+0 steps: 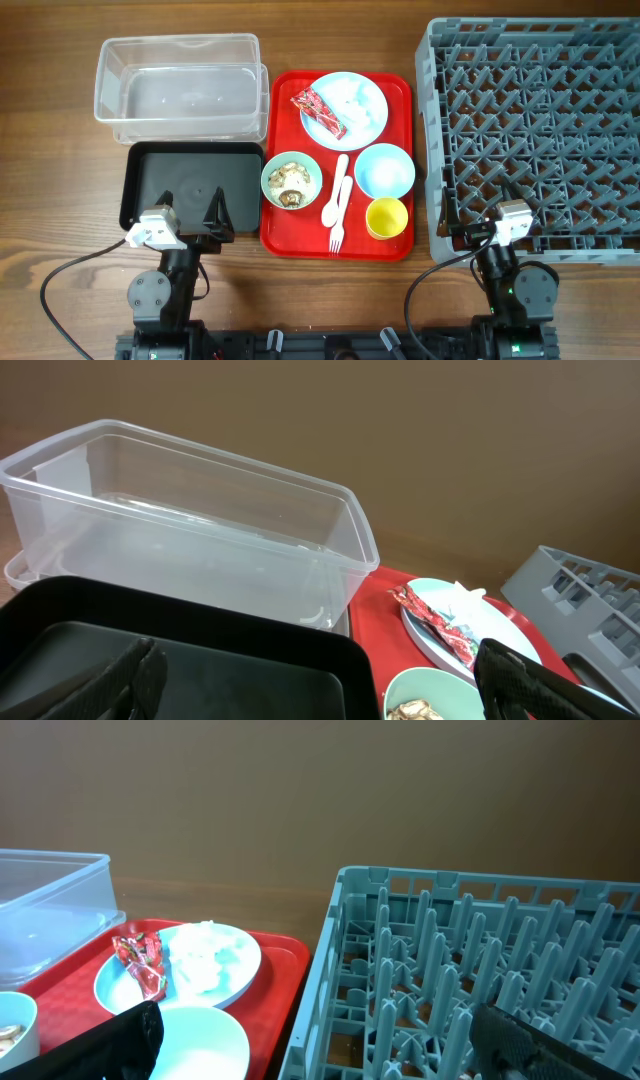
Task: Sort waste into correct bins and load items into the dishwasher rack
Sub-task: 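Raise both arms from rest toward the red tray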
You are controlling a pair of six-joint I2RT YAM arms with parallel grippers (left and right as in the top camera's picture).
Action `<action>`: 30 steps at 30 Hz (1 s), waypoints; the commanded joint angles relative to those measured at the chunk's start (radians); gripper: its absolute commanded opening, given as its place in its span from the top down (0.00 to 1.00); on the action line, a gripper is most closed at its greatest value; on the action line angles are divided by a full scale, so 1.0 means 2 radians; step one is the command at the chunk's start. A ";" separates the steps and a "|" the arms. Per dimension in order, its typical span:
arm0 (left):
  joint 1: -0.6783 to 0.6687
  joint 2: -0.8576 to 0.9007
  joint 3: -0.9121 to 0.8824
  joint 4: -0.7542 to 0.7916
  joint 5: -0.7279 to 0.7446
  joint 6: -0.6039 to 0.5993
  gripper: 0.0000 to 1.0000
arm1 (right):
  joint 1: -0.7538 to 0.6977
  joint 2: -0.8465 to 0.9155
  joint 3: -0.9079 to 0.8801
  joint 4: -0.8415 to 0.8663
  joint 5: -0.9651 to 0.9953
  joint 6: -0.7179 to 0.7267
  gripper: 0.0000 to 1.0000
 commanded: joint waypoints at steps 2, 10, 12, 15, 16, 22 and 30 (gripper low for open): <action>-0.001 -0.005 -0.002 -0.002 0.009 0.012 0.00 | 0.001 -0.004 0.000 0.002 0.007 -0.006 0.00; -0.001 -0.005 -0.002 -0.002 0.009 0.012 0.00 | 0.001 -0.004 0.000 0.002 0.007 -0.006 0.00; -0.001 -0.005 -0.002 -0.002 0.009 0.012 0.00 | 0.001 -0.004 0.000 0.002 0.007 -0.006 0.00; -0.001 -0.005 -0.002 -0.002 0.009 0.012 0.00 | 0.001 -0.004 0.000 0.002 0.007 -0.006 0.00; -0.001 -0.005 -0.002 -0.002 0.009 0.012 0.00 | 0.001 -0.004 0.000 0.002 0.007 -0.006 0.00; -0.001 -0.005 -0.002 -0.002 0.009 0.012 0.00 | 0.001 -0.004 0.000 0.003 0.006 -0.004 0.00; -0.001 -0.005 -0.002 -0.004 -0.004 -0.004 0.00 | 0.001 0.001 0.010 -0.006 0.051 0.074 0.00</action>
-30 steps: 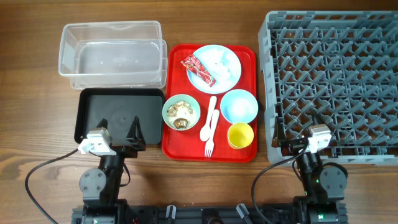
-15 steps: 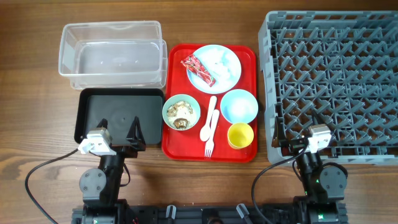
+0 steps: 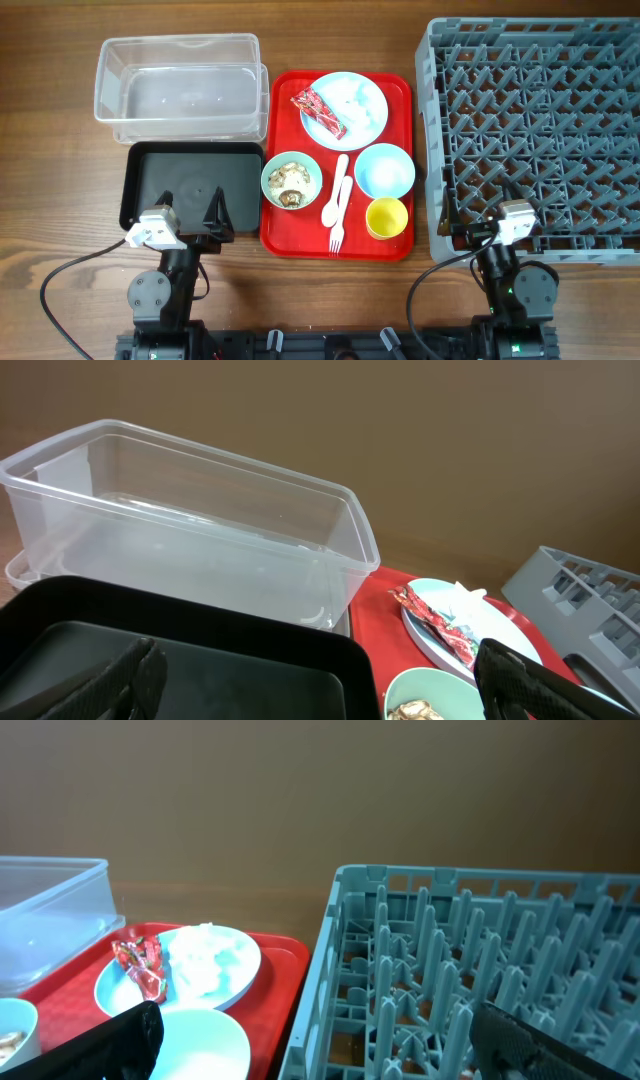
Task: Sort waste into correct bins and load items into the dishwasher rack
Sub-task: 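Raise both arms from rest toward the red tray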
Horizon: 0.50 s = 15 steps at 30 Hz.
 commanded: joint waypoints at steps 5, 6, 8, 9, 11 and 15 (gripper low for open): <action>-0.001 0.000 0.010 -0.020 -0.003 -0.003 0.00 | 0.001 0.043 0.056 -0.019 0.042 0.049 0.00; -0.001 0.002 0.017 -0.035 -0.003 -0.003 0.00 | 0.001 0.058 0.070 -0.030 0.042 0.049 0.00; -0.001 0.014 0.038 -0.067 -0.003 -0.003 0.00 | 0.001 0.093 0.100 -0.055 0.039 0.049 0.00; -0.001 0.021 0.046 -0.077 -0.003 -0.003 0.00 | 0.001 0.111 0.117 -0.066 0.031 0.050 0.00; -0.001 0.042 0.070 -0.102 -0.003 -0.003 0.00 | 0.001 0.152 0.154 -0.083 0.014 0.050 0.00; -0.001 0.125 0.141 -0.158 -0.003 -0.003 0.00 | 0.001 0.258 0.252 -0.160 -0.013 0.050 0.00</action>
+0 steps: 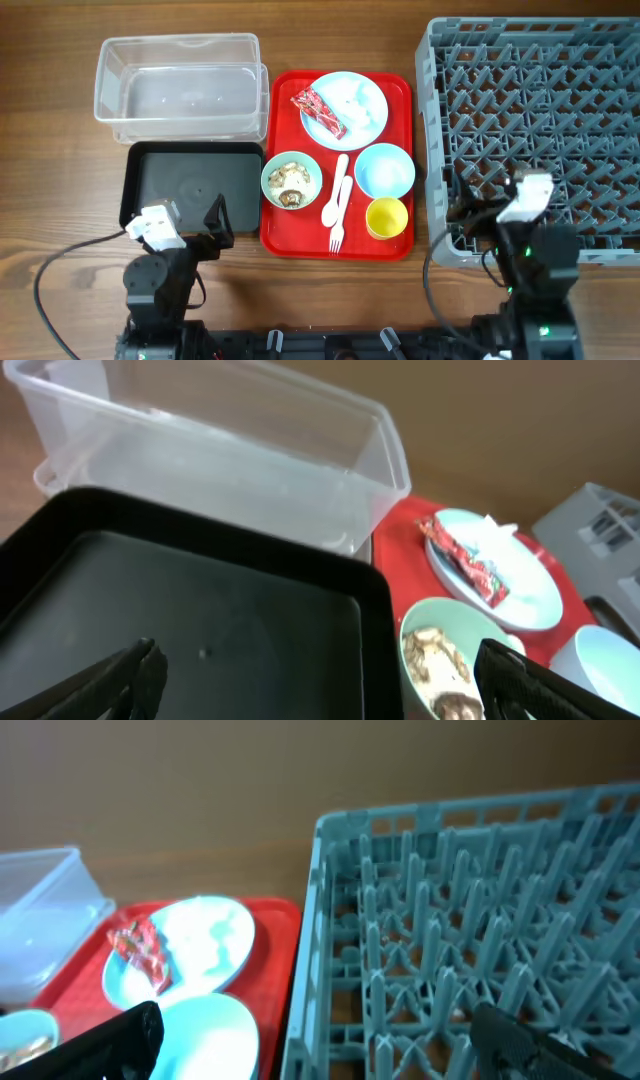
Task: Sort waste into correct bins and load items into the dishwasher rack
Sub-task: 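Raise both arms from rest toward the red tray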
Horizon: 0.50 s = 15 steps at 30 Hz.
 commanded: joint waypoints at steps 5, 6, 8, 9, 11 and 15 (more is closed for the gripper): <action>-0.001 0.194 0.179 -0.104 0.001 -0.001 0.00 | 0.001 0.175 0.160 -0.133 -0.065 0.008 0.00; -0.001 0.228 0.214 -0.134 0.003 -0.001 0.00 | 0.001 0.199 0.180 -0.159 -0.065 0.008 0.00; -0.001 0.280 0.269 -0.185 0.013 -0.001 0.00 | 0.001 0.232 0.210 -0.201 -0.065 0.007 0.00; -0.001 0.307 0.300 -0.217 0.019 -0.001 0.00 | 0.001 0.244 0.221 -0.218 -0.065 0.007 0.01; -0.001 0.350 0.350 -0.271 0.029 -0.001 0.00 | 0.001 0.268 0.243 -0.248 -0.065 0.007 0.00; -0.001 0.398 0.387 -0.320 0.027 -0.001 0.00 | 0.001 0.281 0.249 -0.262 -0.065 0.007 0.00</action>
